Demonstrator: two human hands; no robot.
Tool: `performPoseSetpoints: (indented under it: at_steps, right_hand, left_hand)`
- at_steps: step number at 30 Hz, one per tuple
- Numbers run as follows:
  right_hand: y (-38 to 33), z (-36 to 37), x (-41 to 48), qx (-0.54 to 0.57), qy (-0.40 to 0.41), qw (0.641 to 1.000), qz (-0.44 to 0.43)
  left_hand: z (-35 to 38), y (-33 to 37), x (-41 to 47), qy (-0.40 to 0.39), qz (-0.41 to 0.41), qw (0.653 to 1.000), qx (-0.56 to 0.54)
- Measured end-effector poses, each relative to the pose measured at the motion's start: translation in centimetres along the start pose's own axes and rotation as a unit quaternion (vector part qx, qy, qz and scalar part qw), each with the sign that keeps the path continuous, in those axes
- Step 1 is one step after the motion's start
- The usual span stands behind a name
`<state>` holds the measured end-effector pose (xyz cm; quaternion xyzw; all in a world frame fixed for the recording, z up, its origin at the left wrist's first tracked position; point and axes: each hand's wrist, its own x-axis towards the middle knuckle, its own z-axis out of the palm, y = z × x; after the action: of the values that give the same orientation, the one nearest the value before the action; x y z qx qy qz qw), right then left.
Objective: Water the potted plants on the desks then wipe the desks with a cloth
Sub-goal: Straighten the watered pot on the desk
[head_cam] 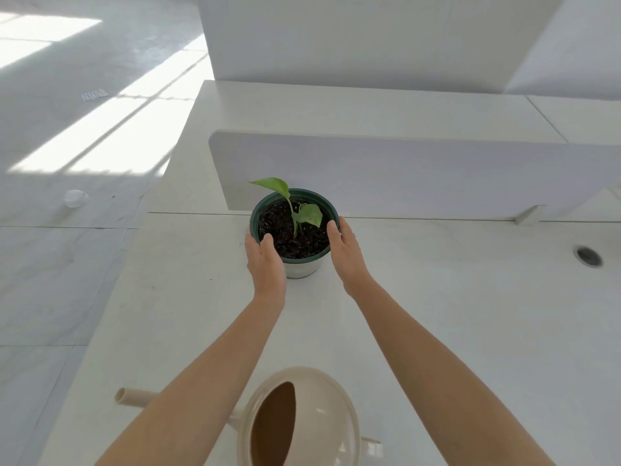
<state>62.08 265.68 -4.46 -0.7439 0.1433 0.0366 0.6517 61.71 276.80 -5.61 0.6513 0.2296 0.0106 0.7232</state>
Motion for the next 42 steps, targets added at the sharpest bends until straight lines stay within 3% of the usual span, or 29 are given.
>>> performPoseSetpoints:
  at_steps: [4, 8, 13, 18, 22, 24, 27, 33, 42]
  right_hand:
    - [-0.5, -2.2, -2.2, -0.019, -0.024, 0.999, 0.045]
    - [-0.4, -4.1, -8.2, -0.046, -0.043, 0.998, 0.028]
    - [2.0, -5.5, -15.3, -0.047, -0.001, 0.999, 0.011]
    - [5.4, -5.2, -20.1, -0.026, 0.064, 0.997, 0.026]
    - [7.3, -4.7, -22.9, -0.034, 0.074, 0.996, 0.032]
    - [8.3, -4.4, -23.7, -0.037, 0.072, 0.996, 0.041]
    - [9.6, -3.7, -24.5, -0.057, 0.057, 0.996, 0.045]
    - [10.3, -3.6, -24.8, -0.081, 0.022, 0.996, 0.038]
    - [10.8, -3.6, -24.4, -0.074, 0.003, 0.996, 0.044]
  left_hand:
    - [-2.7, 2.0, -1.3, 0.013, -0.012, 0.999, -0.027]
    - [-8.3, 4.6, -5.5, 0.059, 0.074, 0.993, -0.067]
    - [-15.0, 2.8, -11.2, 0.133, 0.164, 0.972, -0.104]
    - [-18.8, -1.5, -13.9, 0.213, 0.154, 0.958, -0.118]
    - [-19.8, -4.0, -15.0, 0.270, 0.088, 0.952, -0.113]
    - [-19.8, -5.0, -15.0, 0.248, 0.034, 0.961, -0.117]
    - [-19.5, -5.9, -14.7, 0.154, -0.036, 0.981, -0.114]
    - [-18.8, -5.2, -13.8, -0.010, -0.084, 0.985, -0.149]
    - [-18.9, -5.5, -13.2, -0.055, -0.084, 0.982, -0.162]
